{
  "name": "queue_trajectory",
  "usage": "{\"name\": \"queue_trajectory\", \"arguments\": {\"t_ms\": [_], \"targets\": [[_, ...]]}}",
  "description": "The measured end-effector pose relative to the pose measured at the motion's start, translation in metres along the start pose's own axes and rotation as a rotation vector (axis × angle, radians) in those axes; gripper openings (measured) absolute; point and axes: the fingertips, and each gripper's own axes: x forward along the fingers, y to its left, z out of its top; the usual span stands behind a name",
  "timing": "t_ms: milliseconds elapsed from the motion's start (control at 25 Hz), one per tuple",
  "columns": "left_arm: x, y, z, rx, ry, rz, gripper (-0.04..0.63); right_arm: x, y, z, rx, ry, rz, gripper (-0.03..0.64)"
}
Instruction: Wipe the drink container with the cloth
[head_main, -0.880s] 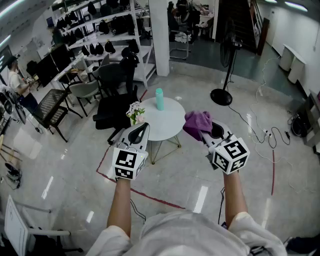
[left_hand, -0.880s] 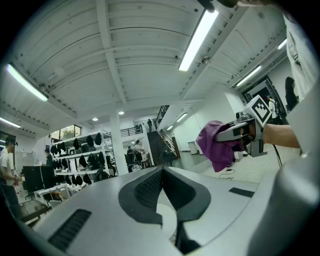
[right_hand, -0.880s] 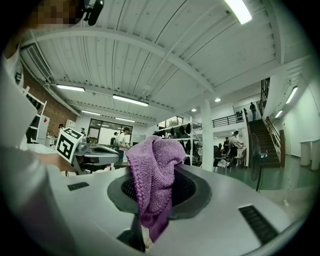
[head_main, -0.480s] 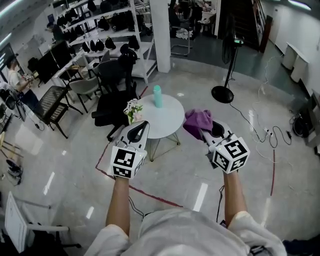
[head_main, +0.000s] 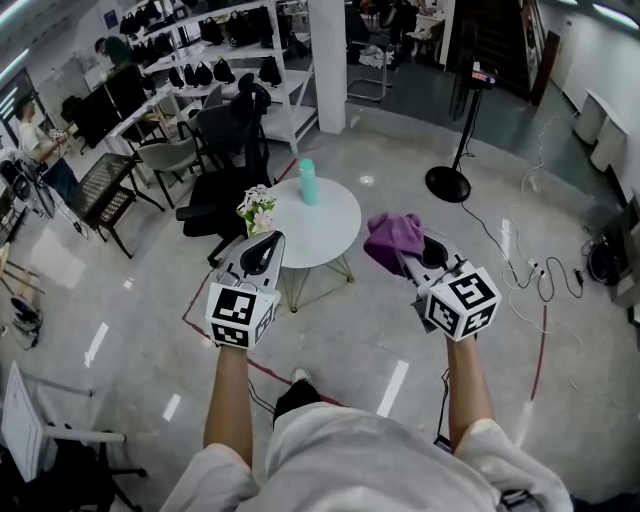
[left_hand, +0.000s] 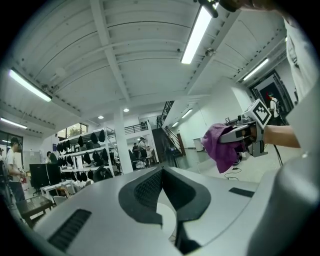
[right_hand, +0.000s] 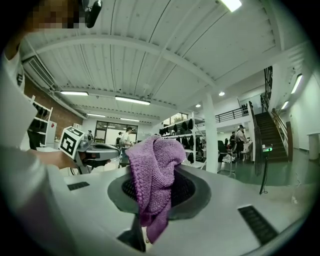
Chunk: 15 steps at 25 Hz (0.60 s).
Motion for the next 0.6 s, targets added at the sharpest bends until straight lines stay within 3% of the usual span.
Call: {"name": "queue_trajectory", "arguments": {"t_ms": [280, 600], "targets": [[0.061, 0.038, -0.026, 0.003, 0.019, 0.013, 0.014, 0.060, -0.039, -0.013, 0.026, 0.013, 0.020, 0.087], [0.169, 0.146, -0.050, -0.006, 0.013, -0.011, 0.015, 0.191, -0.091, -0.004, 0.020, 0.043, -0.001, 0.087]]}}
